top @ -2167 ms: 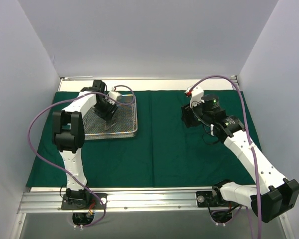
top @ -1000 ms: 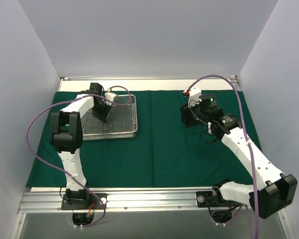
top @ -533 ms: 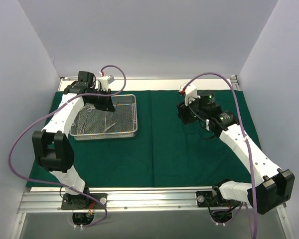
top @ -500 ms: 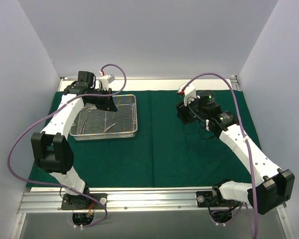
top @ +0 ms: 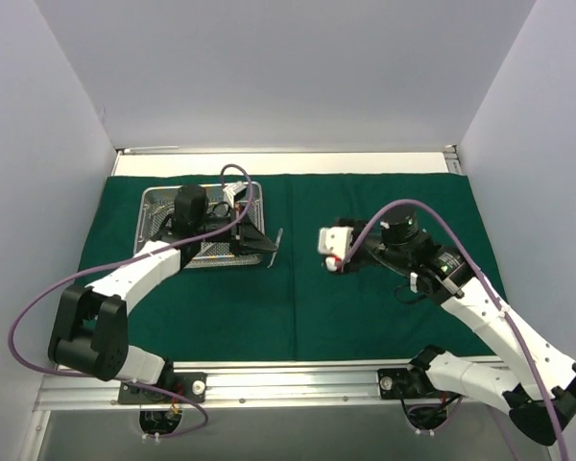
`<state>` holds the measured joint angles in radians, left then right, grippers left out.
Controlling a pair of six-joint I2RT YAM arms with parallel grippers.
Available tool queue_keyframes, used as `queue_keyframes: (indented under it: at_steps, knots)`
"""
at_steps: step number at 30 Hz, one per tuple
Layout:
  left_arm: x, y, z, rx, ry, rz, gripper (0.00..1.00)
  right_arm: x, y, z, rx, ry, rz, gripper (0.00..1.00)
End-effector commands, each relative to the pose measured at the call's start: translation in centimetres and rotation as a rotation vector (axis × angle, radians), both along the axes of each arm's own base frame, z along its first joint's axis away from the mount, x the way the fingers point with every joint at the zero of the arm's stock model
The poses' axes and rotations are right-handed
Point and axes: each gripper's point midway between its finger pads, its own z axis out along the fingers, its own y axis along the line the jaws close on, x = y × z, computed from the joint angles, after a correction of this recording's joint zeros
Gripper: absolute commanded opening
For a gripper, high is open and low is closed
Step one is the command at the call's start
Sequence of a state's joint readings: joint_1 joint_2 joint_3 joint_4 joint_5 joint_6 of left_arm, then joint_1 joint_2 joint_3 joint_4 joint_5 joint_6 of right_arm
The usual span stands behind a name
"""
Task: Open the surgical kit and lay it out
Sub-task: Place the medical item in the surgical kit.
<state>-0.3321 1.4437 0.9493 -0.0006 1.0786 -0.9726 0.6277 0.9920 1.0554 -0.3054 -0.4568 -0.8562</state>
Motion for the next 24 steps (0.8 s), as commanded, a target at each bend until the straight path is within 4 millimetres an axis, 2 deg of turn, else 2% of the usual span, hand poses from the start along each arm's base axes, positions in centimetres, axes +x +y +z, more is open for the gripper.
queue_keyframes:
  at_steps: [1,2,3,4,5,6,7,9,10,11,15,16,18,24]
  knots:
    - [-3.0,-1.8,6.8,-0.252,0.062,-0.088,0.02,-2.1,0.8,-0.6,-0.168,-0.137,0.170,0.49]
    - [-4.1,-2.5,7.0,-0.268,0.091,-0.123,0.02,-2.5,0.9,-0.4,-0.179,-0.150,0.183,0.49]
    - [-4.7,-2.7,8.2,-0.317,0.050,-0.138,0.02,-3.2,1.5,-0.1,-0.183,-0.163,0.214,0.49]
    - [-5.4,-2.7,8.3,-0.341,0.173,-0.134,0.02,-3.6,1.8,0.8,-0.174,-0.186,0.233,0.49]
    - [-6.0,-2.8,9.2,-0.381,0.170,-0.147,0.02,-4.1,2.2,1.4,-0.162,-0.196,0.248,0.49]
    - [-7.5,-2.9,10.7,-0.446,0.116,-0.192,0.02,-4.8,2.8,1.9,-0.152,-0.206,0.278,0.52]
    - [-7.7,-3.1,11.6,-0.482,0.209,-0.186,0.02,-5.2,3.1,2.5,-0.144,-0.220,0.295,0.54]
    - [-9.7,-3.2,12.9,-0.546,0.213,-0.243,0.02,-5.8,3.6,4.0,-0.140,-0.275,0.323,0.55]
    - [-9.8,-3.2,13.9,-0.584,0.258,-0.233,0.02,-6.2,3.8,4.4,-0.146,-0.296,0.332,0.55]
    - [-10.3,-3.2,14.2,-0.599,0.269,-0.238,0.02,-6.4,3.7,5.5,-0.142,-0.331,0.338,0.55]
    - [-12.3,-3.5,15.2,-0.599,0.302,-0.266,0.02,-7.2,3.9,7.5,-0.125,-0.385,0.367,0.50]
    - [-13.4,-3.4,15.9,-0.608,0.304,-0.289,0.02,-7.4,4.0,7.7,-0.125,-0.392,0.376,0.49]
    - [-14.2,-3.0,16.5,-0.621,0.320,-0.297,0.02,-7.8,4.0,7.9,-0.136,-0.403,0.391,0.45]
    - [-15.1,-2.0,16.4,-0.635,0.360,-0.268,0.02,-8.4,3.5,8.3,-0.152,-0.436,0.402,0.41]
